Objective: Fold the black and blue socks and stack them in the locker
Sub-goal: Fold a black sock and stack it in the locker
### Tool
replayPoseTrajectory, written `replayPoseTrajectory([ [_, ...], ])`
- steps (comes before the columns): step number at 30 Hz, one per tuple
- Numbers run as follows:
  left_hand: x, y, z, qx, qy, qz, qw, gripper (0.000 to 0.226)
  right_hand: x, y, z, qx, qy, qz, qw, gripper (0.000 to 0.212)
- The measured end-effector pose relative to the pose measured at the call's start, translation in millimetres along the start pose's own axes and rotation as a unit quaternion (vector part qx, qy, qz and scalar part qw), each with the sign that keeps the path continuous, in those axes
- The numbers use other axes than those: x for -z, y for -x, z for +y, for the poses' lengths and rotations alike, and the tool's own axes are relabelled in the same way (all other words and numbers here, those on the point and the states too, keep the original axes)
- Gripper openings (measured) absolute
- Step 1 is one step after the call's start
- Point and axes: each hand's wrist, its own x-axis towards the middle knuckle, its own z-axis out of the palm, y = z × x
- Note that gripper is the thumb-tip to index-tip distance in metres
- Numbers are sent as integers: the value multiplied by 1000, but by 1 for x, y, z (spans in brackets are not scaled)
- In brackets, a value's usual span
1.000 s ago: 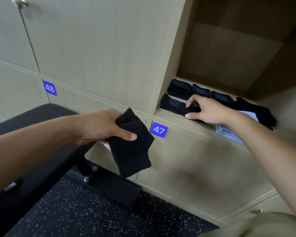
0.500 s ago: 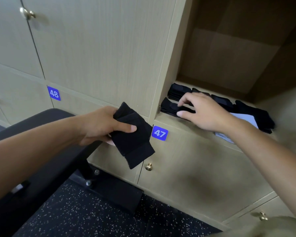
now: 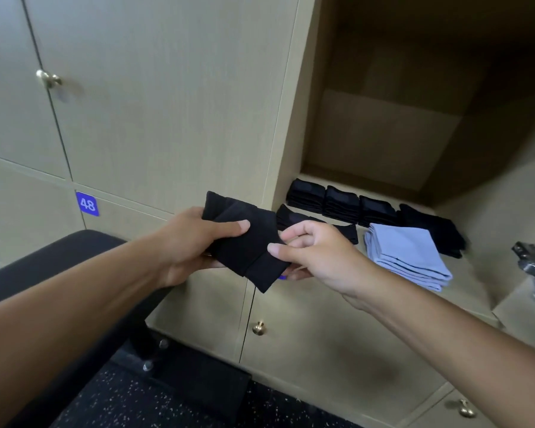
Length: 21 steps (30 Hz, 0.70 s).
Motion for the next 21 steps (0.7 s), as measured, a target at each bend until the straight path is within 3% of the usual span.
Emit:
replayPoseTrajectory([
  [4,-12,0,2,-1,7,4,1000,24,11,4,3,-6,-44,16,999,34],
  [10,-24,-2,2,23,44,45,998,29,32,3,11,38,30,96,994,19],
  [17,-31,-6,1,56,71,53,995,26,52,6,10,117,-41,201,972,6],
  [21,-38,-4,4,70,121,41,989,33,48,10,13,224,120,267,930,15],
])
